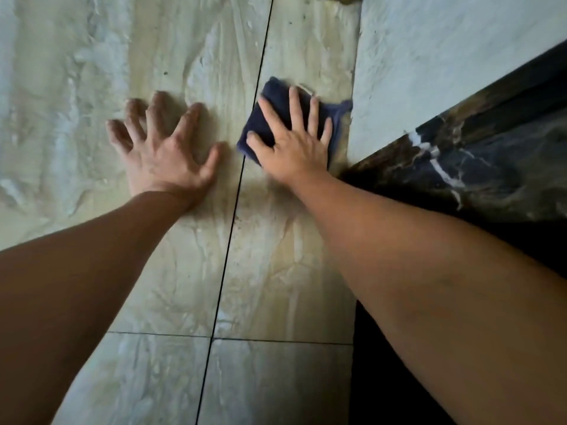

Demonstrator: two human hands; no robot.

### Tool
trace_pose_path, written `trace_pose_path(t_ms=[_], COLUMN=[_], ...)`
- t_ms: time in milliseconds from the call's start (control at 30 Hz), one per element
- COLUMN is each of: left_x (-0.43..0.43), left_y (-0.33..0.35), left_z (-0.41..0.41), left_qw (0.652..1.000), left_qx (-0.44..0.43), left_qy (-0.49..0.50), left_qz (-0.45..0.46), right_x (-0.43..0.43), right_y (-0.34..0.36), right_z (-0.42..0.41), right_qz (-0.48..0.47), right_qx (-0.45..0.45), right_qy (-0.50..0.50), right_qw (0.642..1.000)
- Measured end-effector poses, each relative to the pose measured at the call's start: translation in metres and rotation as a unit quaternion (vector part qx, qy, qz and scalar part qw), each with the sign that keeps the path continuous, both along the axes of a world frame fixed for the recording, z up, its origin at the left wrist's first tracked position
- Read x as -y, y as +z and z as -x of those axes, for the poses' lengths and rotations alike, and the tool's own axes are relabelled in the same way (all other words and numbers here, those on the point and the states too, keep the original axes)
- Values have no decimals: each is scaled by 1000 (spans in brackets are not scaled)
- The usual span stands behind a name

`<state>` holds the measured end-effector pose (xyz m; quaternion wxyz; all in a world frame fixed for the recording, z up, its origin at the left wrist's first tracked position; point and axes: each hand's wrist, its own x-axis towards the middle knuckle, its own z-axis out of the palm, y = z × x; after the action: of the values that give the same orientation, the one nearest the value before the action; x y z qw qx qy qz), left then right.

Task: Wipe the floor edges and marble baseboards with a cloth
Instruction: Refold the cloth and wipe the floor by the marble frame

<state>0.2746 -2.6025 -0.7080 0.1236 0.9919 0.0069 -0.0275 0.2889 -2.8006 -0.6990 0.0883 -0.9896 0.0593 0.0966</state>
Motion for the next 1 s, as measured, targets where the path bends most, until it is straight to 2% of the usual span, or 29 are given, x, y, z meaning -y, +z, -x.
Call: trace_pose_path(t_ms=[100,200,267,367,500,567,633,733,800,867,933,1000], left_x=[3,2,2,3,25,41,56,72,77,83,82,88], left_y=[-2,13,18,32,27,25,25,26,14,5,2,4], left_z=[-4,1,-7,-7,57,106,143,180,199,205,205,206], left_qw=[1000,997,991,981,993,996,997,992,987,983,986,984], left_qx=[8,-70,-129,-186,-111,-85,-81,-106,-95,-84,-79,-87], left_qy=[4,-15,-18,-24,26,17,8,-62,-130,-150,-131,-134], left_qz=[-6,-41,-41,-57,-7,3,16,-4,-30,-57,-72,-81], right_x=[7,-15,-17,-4,-3,3,29,110,162,182,162,126], right_y=[-11,6,10,12,15,17,16,20,24,23,19,13], right_z=[-6,121,208,253,248,255,271,305,326,334,324,314], right_qz=[9,22,20,29,3,10,31,70,72,45,44,36], right_qx=[7,22,-15,-108,-119,-111,-107,-130,-171,-192,-159,-139], right_qy=[-9,78,131,173,184,186,152,-11,-169,-276,-302,-284], right_qw=[1000,996,991,979,976,976,982,989,968,941,939,948])
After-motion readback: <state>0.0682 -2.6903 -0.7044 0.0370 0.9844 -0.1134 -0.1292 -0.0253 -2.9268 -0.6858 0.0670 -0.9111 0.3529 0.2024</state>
